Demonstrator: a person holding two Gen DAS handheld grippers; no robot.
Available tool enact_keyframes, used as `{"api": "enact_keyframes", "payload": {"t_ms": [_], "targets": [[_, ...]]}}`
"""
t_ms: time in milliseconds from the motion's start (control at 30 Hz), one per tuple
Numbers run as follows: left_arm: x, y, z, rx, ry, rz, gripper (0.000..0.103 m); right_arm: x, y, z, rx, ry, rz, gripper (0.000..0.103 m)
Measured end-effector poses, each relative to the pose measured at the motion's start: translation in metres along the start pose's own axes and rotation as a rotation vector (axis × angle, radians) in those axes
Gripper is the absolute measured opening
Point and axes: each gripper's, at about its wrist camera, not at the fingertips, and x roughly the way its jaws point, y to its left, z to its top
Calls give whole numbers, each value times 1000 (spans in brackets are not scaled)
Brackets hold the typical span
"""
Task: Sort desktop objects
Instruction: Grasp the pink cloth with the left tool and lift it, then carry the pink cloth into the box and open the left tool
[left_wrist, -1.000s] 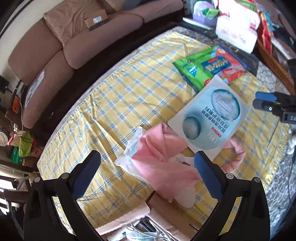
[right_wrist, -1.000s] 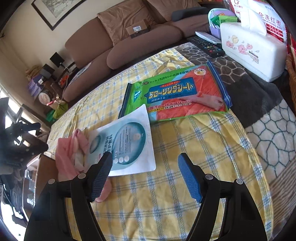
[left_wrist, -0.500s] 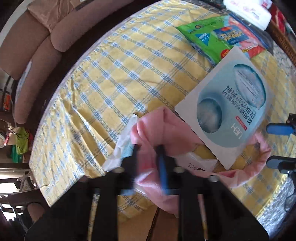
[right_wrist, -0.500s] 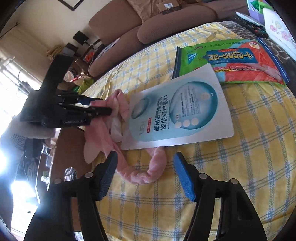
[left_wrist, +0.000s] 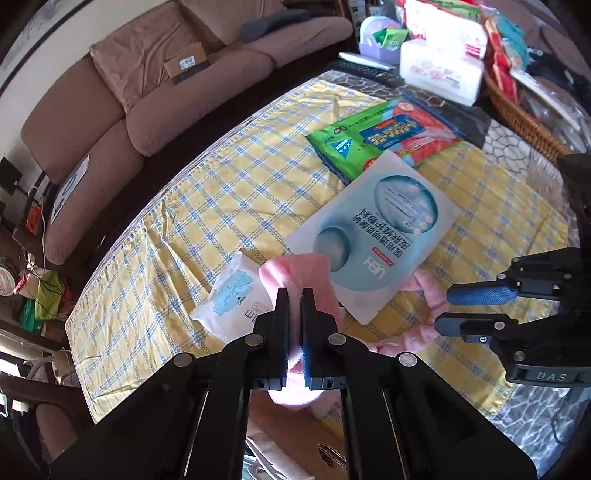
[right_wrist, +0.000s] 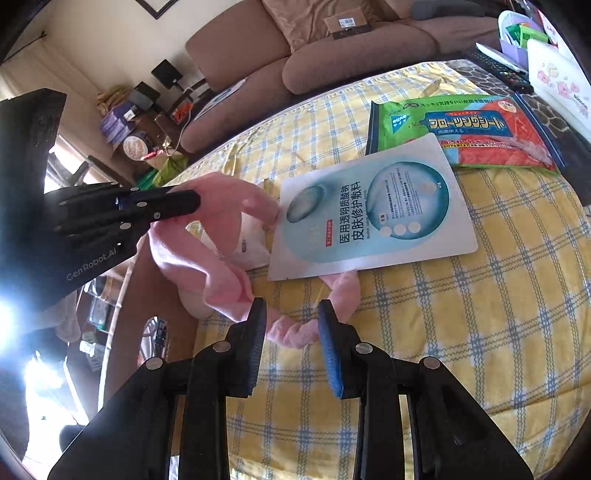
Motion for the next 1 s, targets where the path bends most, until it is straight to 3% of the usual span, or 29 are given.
{"api": "enact_keyframes", "payload": {"t_ms": [267, 433, 633, 700, 733, 767, 900, 1000], "targets": [[-30, -9, -9, -7, -25, -10, 5, -21, 15, -11, 2, -24, -1, 30], [-58, -11, -18, -54, -57, -99, 4, -36, 25, -16, 0, -35, 15, 26], [-119, -1, -19, -101, -131, -150, 4, -73, 50, -14, -33, -84, 37, 26], [-146, 4, -20, -105, -164, -144, 4, -88, 62, -12, -52, -101, 56, 36], [-159, 6, -20, -106, -180, -143, 4, -96, 70, -12, -59, -121, 62, 59], [-172, 9, -21, -109, -195, -139, 4, -105, 80, -12, -68, -148, 71, 75], [-217, 18, -28, -115, -239, -118, 4, -129, 129, -8, -152, -203, 160, 77], [-247, 24, -39, -115, -267, -109, 4, -132, 176, -3, -251, -212, 148, 78]]}}
